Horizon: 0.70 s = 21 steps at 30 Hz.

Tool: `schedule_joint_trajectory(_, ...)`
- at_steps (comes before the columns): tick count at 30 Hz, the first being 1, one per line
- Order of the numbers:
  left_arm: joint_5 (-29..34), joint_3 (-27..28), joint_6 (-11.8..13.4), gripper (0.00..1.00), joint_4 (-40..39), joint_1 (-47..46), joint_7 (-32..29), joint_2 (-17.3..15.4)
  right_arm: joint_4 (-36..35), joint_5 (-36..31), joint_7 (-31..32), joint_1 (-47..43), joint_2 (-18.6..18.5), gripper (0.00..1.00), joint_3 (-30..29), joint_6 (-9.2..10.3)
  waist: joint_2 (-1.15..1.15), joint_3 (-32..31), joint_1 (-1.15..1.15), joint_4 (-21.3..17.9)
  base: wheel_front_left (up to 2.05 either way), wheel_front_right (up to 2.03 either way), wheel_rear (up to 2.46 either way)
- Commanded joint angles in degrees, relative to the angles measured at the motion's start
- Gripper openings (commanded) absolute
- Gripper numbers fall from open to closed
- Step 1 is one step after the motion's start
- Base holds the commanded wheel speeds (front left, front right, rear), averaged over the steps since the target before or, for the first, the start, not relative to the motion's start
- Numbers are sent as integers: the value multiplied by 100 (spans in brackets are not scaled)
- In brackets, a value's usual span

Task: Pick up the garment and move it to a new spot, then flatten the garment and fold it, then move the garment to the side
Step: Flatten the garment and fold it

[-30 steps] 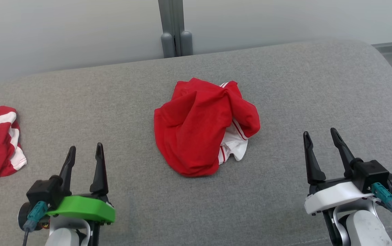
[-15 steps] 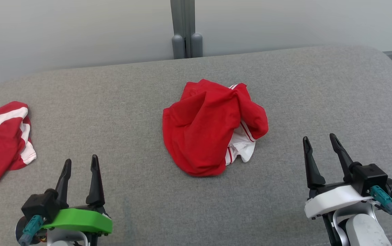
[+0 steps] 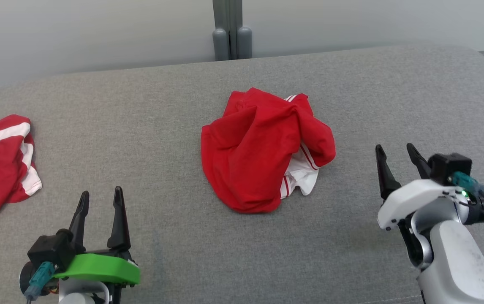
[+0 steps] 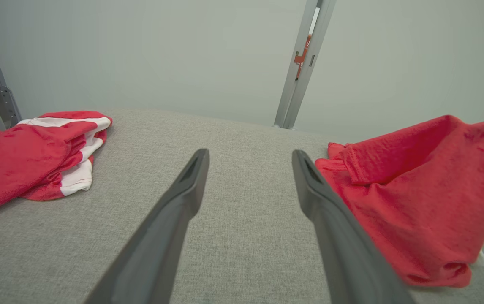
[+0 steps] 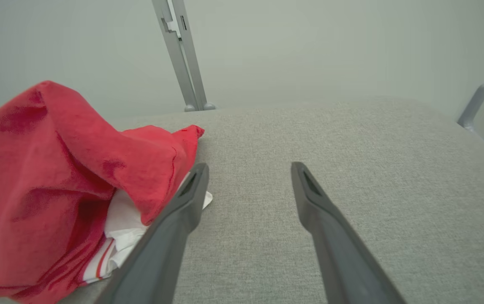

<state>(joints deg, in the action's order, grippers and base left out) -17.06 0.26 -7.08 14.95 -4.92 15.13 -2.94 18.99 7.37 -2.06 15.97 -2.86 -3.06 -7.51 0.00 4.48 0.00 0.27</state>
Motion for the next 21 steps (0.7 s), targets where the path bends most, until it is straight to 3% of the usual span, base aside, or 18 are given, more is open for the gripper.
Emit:
schedule_joint_trajectory(1,44,-6,-22,100,-31,-129,3,-1,172,-39,275,232,-29,100,-5,4,0,91,0,61,0,0,0)
schedule_joint_trajectory(5,11,-108,-36,100,-107,-256,3,0,918,33,955,948,-174,100,103,5,0,299,0,239,0,0,0)
schedule_joint_trajectory(13,-114,-436,-41,100,-176,-590,3,-4,2444,316,1355,2011,-507,100,331,5,0,795,0,839,0,0,0)
schedule_joint_trajectory(21,-182,-618,-45,100,-156,-727,2,-2,3537,678,1790,2577,-595,100,696,2,0,959,0,1221,0,0,0)
